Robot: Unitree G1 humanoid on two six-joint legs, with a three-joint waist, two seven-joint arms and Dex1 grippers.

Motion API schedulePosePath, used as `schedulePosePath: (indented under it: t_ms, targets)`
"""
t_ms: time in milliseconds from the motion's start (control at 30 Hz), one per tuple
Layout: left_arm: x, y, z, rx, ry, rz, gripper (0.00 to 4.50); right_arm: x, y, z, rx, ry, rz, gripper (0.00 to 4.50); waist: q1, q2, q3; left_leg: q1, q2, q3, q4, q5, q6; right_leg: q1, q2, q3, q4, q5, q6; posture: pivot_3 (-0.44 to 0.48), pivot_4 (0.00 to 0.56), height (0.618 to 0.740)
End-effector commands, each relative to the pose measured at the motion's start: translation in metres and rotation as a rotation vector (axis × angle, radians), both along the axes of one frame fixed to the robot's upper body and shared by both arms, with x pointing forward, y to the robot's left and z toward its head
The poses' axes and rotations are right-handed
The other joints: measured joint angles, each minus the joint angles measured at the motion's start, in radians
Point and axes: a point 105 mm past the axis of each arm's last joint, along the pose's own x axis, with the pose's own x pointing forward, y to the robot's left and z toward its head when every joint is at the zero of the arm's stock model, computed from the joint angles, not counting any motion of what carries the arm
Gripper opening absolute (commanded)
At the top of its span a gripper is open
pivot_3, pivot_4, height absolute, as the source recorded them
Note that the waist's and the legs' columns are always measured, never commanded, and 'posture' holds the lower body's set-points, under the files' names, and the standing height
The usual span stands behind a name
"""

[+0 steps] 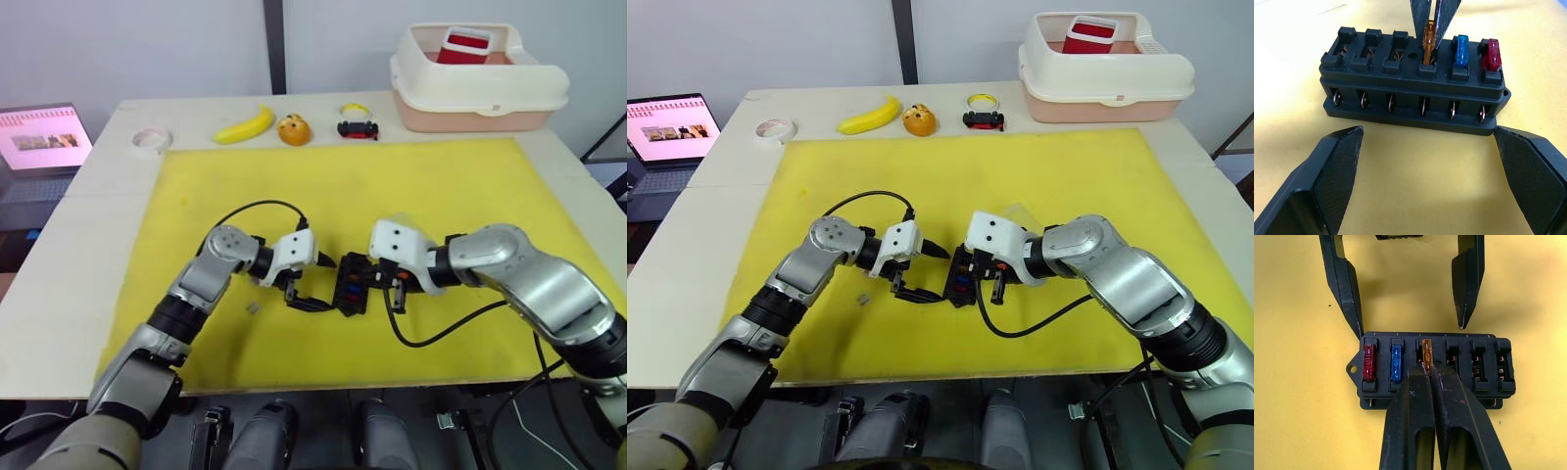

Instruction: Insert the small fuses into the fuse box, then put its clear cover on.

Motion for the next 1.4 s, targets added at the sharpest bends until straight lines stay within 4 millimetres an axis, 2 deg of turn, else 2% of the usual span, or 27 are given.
schedulePosePath:
  t_ms: [33, 567, 967, 1067, 1100, 1400]
  targets:
    - [-0.005, -0.005, 0.007, -0.01, -0.01, -0.032, 4.46, -0.001, -0.003, -0.004, -0.035, 0.004, -0.002, 0.0, 0.0, 0.0, 0.0, 0.0, 0.0, 0.0, 0.0, 0.0, 0.0, 0.0, 0.0, 0.0, 0.0, 0.0, 0.0, 0.0, 0.15, 0.74]
    - [-0.009, -0.006, 0.006, -0.001, -0.005, -0.04, 4.46, 0.0, 0.0, -0.005, -0.051, 0.001, 0.002, 0.0, 0.0, 0.0, 0.0, 0.0, 0.0, 0.0, 0.0, 0.0, 0.0, 0.0, 0.0, 0.0, 0.0, 0.0, 0.0, 0.0, 0.15, 0.74]
    - [-0.009, -0.004, 0.005, 0.002, -0.004, -0.034, 4.46, -0.001, 0.004, 0.003, -0.012, 0.004, -0.001, 0.0, -0.001, 0.0, 0.0, 0.0, 0.0, 0.0, 0.0, 0.0, 0.0, 0.0, 0.0, 0.0, 0.0, 0.0, 0.0, 0.0, 0.15, 0.74]
    - [-0.009, -0.004, 0.005, 0.002, -0.003, -0.034, 4.5, -0.001, 0.005, 0.002, -0.009, 0.007, -0.001, 0.9, -0.001, 0.0, 0.0, 0.0, 0.0, 0.0, 0.0, 0.0, 0.0, 0.0, 0.0, 0.0, 0.0, 0.0, 0.0, 0.0, 0.15, 0.74]
    - [-0.009, -0.004, 0.005, 0.002, -0.003, -0.034, 4.5, -0.001, 0.005, 0.003, -0.007, 0.007, -0.002, 1.41, -0.001, 0.0, 0.0, 0.0, 0.0, 0.0, 0.0, 0.0, 0.0, 0.0, 0.0, 0.0, 0.0, 0.0, 0.0, 0.0, 0.15, 0.74]
    - [-0.01, -0.002, 0.004, 0.007, -0.002, -0.031, 4.5, 0.0, 0.006, 0.012, 0.03, -0.01, -0.016, 1.41, -0.001, 0.0, 0.0, 0.0, 0.0, 0.0, 0.0, 0.0, 0.0, 0.0, 0.0, 0.0, 0.0, 0.0, 0.0, 0.0, 0.15, 0.74]
